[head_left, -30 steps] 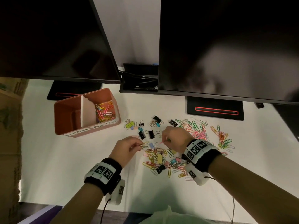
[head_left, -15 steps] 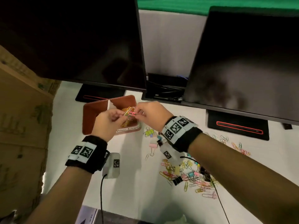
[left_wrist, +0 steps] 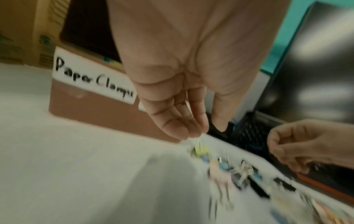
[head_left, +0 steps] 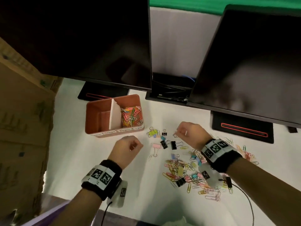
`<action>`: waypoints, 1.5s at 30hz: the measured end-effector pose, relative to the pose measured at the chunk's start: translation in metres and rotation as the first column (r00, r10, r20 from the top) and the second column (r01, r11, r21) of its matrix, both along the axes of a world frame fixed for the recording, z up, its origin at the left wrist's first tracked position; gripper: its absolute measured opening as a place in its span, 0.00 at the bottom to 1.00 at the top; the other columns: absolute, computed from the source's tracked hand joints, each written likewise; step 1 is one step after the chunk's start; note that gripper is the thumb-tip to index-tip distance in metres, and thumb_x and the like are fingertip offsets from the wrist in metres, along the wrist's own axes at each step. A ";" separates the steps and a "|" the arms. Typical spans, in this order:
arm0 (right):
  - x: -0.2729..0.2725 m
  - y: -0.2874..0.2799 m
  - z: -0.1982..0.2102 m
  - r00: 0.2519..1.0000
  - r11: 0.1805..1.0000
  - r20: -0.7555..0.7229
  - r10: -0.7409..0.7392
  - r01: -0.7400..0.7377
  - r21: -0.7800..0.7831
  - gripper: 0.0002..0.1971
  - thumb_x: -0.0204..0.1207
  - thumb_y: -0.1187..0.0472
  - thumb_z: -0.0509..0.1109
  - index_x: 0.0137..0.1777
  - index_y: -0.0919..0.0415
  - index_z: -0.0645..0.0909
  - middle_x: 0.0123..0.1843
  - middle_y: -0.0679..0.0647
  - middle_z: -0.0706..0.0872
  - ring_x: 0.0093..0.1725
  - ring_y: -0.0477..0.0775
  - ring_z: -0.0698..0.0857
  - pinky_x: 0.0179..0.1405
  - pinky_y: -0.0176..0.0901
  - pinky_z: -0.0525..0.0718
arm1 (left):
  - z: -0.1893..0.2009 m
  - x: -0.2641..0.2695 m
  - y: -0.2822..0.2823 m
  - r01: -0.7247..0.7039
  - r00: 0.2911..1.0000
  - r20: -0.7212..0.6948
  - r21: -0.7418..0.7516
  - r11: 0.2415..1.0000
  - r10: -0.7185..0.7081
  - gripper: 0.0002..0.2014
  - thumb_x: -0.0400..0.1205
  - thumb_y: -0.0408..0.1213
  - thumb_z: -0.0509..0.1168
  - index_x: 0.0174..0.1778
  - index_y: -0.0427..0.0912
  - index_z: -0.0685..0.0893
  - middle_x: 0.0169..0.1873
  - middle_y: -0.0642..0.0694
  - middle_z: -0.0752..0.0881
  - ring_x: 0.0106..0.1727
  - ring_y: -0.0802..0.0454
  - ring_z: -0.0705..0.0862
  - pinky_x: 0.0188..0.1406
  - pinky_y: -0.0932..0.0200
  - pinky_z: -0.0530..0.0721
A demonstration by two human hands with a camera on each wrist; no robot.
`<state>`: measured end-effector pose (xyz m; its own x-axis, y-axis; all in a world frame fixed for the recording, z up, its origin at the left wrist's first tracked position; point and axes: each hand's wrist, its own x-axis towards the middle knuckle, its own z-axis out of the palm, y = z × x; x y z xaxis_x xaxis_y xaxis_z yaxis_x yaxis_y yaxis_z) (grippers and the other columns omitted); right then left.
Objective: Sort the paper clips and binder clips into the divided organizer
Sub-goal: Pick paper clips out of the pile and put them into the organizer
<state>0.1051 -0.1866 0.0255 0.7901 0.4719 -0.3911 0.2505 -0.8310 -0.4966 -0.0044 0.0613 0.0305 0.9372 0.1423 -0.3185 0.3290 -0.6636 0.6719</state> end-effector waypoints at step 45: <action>-0.032 -0.039 -0.031 0.959 0.939 -0.171 0.225 -0.260 -0.225 0.11 0.79 0.66 0.61 0.58 0.59 0.80 0.59 0.55 0.84 0.60 0.57 0.81 0.65 0.48 0.75 | -0.081 -0.023 -0.083 0.420 0.907 0.045 0.002 0.908 -0.420 0.05 0.74 0.28 0.69 0.38 0.42 0.80 0.38 0.51 0.81 0.41 0.53 0.80 0.43 0.57 0.81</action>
